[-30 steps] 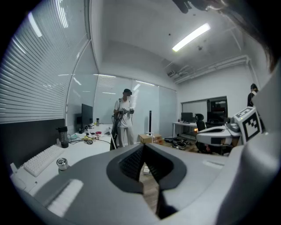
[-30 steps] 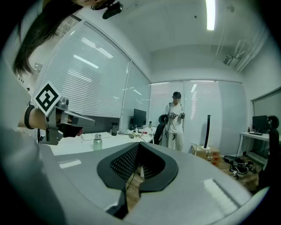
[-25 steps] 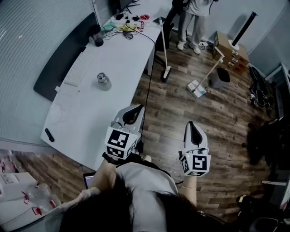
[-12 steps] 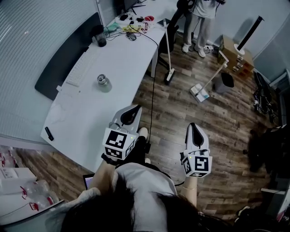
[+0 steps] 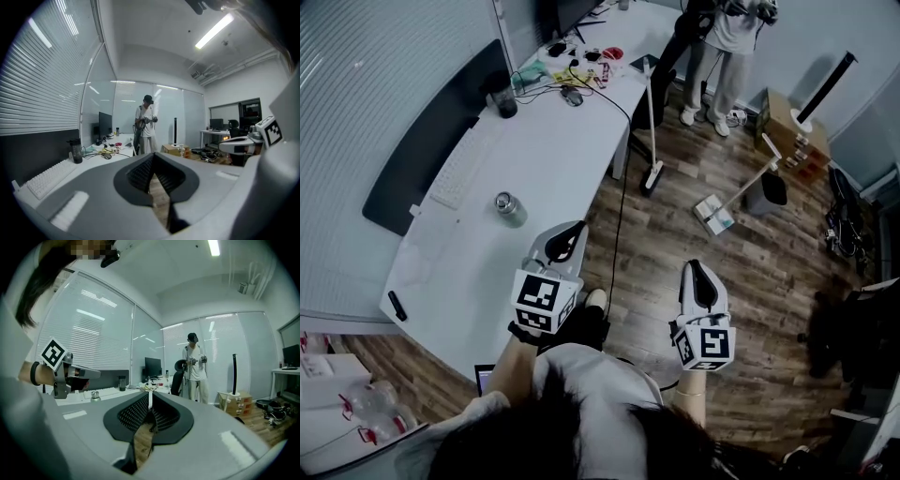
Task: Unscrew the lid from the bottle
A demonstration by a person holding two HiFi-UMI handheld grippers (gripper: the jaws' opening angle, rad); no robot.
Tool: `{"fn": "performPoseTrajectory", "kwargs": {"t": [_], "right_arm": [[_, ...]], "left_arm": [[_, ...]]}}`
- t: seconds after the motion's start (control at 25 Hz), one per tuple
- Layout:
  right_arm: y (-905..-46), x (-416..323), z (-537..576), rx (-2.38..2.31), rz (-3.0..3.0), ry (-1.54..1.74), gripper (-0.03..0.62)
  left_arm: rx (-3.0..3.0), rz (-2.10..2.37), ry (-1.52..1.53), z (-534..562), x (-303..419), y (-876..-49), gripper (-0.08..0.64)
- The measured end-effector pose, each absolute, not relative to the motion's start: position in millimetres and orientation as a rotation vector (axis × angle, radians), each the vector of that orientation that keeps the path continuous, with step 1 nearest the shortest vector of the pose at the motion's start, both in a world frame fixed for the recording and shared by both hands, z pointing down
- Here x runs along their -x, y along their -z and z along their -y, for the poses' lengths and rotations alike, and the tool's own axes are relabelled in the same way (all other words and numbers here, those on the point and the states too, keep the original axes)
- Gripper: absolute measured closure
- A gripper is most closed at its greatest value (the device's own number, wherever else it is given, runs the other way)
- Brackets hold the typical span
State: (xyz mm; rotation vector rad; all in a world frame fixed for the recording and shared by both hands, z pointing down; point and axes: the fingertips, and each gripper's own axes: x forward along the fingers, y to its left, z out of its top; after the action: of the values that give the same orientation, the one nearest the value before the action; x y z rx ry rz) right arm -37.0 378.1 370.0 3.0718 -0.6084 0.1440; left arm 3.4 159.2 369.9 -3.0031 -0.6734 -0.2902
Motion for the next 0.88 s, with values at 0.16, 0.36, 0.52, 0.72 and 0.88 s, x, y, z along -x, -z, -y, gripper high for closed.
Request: {"fn": "performPoseTrajectory", "kwargs": {"t": [0.16, 0.36, 0.52, 0.72, 0.88], "right_arm": [[-364.2, -15.0, -359.7, -3.052, 0.645, -0.133, 0.588], [-361.4, -70.7, -327.1, -3.025, 0.706, -0.134, 0.588], [-358.1, -106.3, -300.7, -2.998, 0.769, -0.133, 0.588], [-359.0, -131.4, -248.9, -2.915, 0.944, -0.17, 0.588], [-366.1, -157.1, -209.8, -2.842, 1.121, -0.189, 0.588]], "left_arm": [[3.017, 0.637, 0.267, -141.4, -48.3, -363.3, 0.502], [3.045, 0.599, 0.241, -114.8, -95.7, -361.2, 0.502], [3.07, 0.58, 0.213, -97.3, -120.4, -356.1, 0.502], [3.13, 0.426, 0.22, -56.6, -125.8, -359.7, 0.502], [3.17, 0.228, 0.231, -18.9, -121.6, -364.8, 0.502]]}}
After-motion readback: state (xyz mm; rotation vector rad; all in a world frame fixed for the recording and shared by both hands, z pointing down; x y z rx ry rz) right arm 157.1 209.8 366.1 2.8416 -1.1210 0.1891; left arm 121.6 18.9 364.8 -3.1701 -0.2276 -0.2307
